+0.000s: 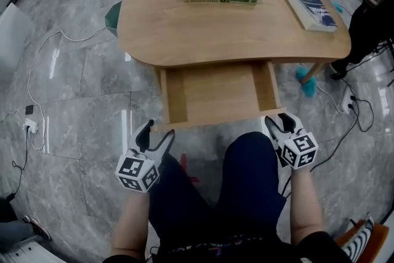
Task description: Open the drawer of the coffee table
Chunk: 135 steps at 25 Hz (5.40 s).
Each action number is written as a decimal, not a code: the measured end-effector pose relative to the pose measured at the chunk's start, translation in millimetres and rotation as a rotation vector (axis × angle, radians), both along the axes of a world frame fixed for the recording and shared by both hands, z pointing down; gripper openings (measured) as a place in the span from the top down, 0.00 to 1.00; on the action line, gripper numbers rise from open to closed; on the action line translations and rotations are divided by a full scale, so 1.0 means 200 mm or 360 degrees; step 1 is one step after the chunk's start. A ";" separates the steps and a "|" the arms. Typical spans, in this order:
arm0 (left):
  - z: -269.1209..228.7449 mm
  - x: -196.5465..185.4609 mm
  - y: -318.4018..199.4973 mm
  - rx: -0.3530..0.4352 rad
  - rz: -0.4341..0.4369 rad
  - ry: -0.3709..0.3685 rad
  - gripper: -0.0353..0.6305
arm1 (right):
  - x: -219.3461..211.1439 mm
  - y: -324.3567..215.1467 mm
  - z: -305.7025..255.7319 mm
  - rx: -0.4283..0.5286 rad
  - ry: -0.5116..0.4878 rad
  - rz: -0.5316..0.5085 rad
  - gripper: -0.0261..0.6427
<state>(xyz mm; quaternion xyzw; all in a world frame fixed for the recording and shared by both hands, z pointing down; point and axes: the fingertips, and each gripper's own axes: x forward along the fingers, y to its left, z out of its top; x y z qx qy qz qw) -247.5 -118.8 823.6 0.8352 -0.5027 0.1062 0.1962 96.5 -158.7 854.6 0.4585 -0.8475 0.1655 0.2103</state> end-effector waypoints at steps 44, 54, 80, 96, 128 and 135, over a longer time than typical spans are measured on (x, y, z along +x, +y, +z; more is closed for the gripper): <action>-0.58 0.38 0.01 0.0256 0.0251 0.0032 0.94 | -0.59 0.00 -0.66 0.0199 -0.0136 -0.0631 0.96; -1.37 0.54 0.18 -0.0098 0.0260 0.0088 0.94 | -0.59 0.13 -1.46 -0.0165 -0.0264 -0.0685 0.96; -3.15 0.66 0.86 -0.0004 0.0488 0.0243 0.94 | -0.88 1.08 -3.21 -0.0087 -0.0287 -0.0739 0.96; -3.13 0.62 1.16 -0.0052 0.0577 0.0239 0.94 | -0.95 1.39 -3.20 -0.0148 -0.0373 -0.0633 0.96; -3.13 0.55 1.32 0.0000 0.0631 0.0227 0.94 | -1.03 1.55 -3.19 -0.0143 -0.0362 -0.0622 0.96; -3.12 0.56 1.30 -0.0015 0.0634 0.0235 0.94 | -1.02 1.55 -3.18 -0.0155 -0.0365 -0.0613 0.96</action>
